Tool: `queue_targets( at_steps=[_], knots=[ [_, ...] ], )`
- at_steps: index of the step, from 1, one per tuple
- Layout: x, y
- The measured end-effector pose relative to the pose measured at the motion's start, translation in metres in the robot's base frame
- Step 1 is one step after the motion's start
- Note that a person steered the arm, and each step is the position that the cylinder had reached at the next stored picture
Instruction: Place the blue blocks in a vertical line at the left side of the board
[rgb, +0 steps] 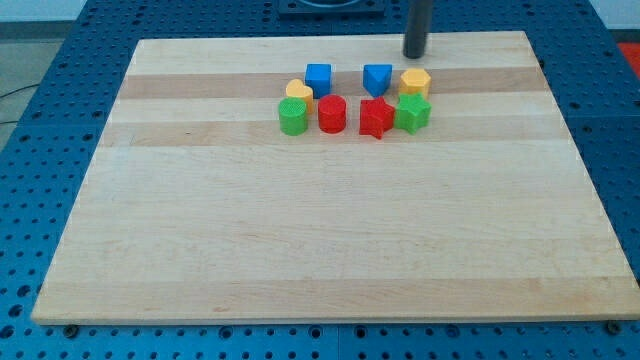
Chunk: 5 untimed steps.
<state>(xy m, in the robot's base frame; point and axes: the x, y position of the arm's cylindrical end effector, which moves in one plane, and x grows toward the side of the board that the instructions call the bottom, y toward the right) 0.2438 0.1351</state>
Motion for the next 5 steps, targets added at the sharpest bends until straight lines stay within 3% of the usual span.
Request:
queue_targets(
  at_steps=[2,4,5],
  knots=[
    [0.0,0.006],
    [0.049,0.019],
    [0.054,-0.039]
  ],
)
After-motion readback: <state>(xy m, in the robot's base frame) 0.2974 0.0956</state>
